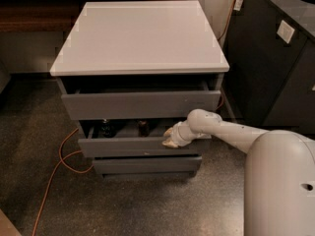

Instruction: Pick orange can from middle drawer and place on counter

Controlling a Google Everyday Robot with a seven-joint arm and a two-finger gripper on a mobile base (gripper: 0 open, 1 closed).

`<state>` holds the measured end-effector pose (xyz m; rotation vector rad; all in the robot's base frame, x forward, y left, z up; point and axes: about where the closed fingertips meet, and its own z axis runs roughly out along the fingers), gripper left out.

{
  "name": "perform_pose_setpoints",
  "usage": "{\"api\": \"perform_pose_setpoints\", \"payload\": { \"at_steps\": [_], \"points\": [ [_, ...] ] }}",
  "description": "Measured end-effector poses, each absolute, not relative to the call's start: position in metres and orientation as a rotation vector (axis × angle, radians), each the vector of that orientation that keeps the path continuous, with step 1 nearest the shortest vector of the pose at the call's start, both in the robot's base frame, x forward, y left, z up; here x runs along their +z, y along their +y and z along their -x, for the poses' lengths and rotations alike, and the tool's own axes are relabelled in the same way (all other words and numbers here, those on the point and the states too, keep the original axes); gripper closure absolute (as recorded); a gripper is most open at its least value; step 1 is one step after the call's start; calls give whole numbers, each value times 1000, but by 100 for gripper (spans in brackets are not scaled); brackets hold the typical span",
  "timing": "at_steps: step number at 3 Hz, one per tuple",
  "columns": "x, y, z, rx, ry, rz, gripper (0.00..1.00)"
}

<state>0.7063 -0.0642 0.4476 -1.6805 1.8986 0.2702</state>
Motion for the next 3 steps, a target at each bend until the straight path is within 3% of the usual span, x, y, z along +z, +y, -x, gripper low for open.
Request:
{"api": "perform_pose_setpoints", "payload": {
  "at_steps": [3],
  "points": [
    [448, -64, -706, 271, 1898, 1681, 100]
  ]
}}
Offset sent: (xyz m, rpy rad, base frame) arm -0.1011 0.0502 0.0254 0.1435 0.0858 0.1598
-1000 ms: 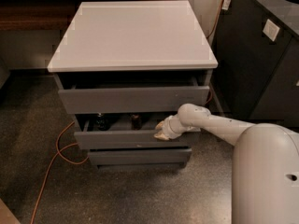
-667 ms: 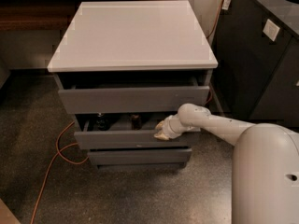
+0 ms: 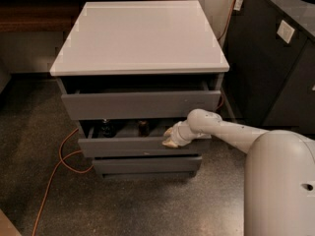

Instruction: Pick orange can from middle drawer and place on counter

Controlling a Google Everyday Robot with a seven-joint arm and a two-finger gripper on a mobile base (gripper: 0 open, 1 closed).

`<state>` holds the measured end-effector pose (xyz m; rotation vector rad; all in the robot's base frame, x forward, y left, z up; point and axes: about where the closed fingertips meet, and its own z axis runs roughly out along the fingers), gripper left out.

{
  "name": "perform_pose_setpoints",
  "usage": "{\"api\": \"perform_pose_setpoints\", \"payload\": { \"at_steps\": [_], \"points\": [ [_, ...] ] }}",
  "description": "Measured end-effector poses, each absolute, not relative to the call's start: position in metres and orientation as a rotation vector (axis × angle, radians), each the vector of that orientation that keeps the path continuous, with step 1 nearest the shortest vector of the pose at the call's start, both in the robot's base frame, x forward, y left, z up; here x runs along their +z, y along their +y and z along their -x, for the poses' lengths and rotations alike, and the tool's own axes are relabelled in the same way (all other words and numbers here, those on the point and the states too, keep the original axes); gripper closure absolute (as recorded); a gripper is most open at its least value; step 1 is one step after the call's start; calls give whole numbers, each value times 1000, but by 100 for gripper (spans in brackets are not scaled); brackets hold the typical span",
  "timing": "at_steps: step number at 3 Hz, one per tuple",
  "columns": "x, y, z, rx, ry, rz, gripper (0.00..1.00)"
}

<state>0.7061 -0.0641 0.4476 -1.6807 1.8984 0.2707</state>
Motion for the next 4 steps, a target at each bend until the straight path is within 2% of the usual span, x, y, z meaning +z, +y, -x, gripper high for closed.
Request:
{"api": "perform_pose_setpoints", "payload": {
  "at_steps": [1, 2, 4],
  "points": [
    [448, -64, -706, 271, 1898, 1681, 100],
    [448, -64, -706, 271, 1898, 1681, 82],
    [448, -64, -706, 271, 1898, 1681, 35]
  ]
}}
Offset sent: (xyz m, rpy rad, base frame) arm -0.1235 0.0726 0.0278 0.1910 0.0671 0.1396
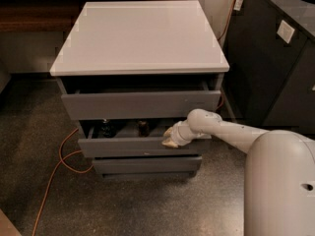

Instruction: Pick orange can from middle drawer and place on counter

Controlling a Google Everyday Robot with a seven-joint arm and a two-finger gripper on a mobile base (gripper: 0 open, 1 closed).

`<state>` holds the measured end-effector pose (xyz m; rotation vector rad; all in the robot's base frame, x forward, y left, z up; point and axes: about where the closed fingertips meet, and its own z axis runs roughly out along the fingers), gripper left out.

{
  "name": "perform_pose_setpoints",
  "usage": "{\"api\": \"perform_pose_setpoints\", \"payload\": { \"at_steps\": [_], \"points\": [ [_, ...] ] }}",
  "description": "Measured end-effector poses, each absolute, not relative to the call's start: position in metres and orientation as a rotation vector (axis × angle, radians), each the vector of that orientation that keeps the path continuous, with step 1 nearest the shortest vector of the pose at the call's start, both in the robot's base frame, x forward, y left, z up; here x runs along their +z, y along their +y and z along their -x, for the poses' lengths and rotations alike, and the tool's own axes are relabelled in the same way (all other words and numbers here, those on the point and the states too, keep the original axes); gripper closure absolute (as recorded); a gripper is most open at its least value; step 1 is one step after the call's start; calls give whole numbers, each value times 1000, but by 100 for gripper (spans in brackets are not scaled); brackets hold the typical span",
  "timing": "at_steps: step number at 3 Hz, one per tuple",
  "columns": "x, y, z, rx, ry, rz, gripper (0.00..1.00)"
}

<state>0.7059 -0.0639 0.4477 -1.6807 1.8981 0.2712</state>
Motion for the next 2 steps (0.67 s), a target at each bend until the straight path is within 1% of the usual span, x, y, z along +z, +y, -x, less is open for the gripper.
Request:
{"api": "perform_pose_setpoints", "payload": {
  "at_steps": [1, 2],
  "points": [
    [448, -64, -706, 271, 1898, 1681, 13],
    [450, -40, -665, 383, 1869, 1699, 0]
  ]
}}
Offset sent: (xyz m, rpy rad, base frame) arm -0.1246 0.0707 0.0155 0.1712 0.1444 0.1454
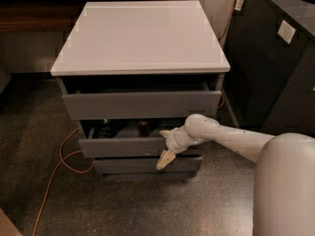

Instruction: Pick orange can from middle drawer and place on counter

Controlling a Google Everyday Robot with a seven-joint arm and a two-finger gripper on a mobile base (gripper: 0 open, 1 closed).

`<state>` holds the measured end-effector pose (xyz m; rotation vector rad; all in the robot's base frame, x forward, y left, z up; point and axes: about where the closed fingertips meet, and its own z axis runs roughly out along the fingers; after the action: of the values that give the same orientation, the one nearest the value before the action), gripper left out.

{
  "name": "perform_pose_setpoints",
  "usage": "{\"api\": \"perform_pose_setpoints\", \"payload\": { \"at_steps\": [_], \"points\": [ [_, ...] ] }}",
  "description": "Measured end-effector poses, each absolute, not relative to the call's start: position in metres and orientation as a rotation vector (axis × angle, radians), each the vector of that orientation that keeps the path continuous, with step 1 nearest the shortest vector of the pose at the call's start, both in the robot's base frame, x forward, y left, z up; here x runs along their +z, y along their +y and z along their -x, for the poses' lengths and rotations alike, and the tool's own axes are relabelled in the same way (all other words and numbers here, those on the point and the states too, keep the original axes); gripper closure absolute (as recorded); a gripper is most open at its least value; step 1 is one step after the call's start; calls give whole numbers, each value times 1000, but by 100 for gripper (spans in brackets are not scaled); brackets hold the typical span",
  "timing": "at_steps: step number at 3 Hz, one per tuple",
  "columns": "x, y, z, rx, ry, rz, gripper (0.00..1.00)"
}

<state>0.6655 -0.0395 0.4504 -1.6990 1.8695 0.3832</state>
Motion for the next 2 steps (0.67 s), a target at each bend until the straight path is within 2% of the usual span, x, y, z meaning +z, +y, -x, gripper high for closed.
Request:
{"api": "perform_pose_setpoints", "payload": {
  "at_steps": [1, 2],
  "points": [
    [454, -16, -626, 492, 1834, 1720, 15],
    [456, -3, -601, 561, 1815, 1727, 38]
  ]
}}
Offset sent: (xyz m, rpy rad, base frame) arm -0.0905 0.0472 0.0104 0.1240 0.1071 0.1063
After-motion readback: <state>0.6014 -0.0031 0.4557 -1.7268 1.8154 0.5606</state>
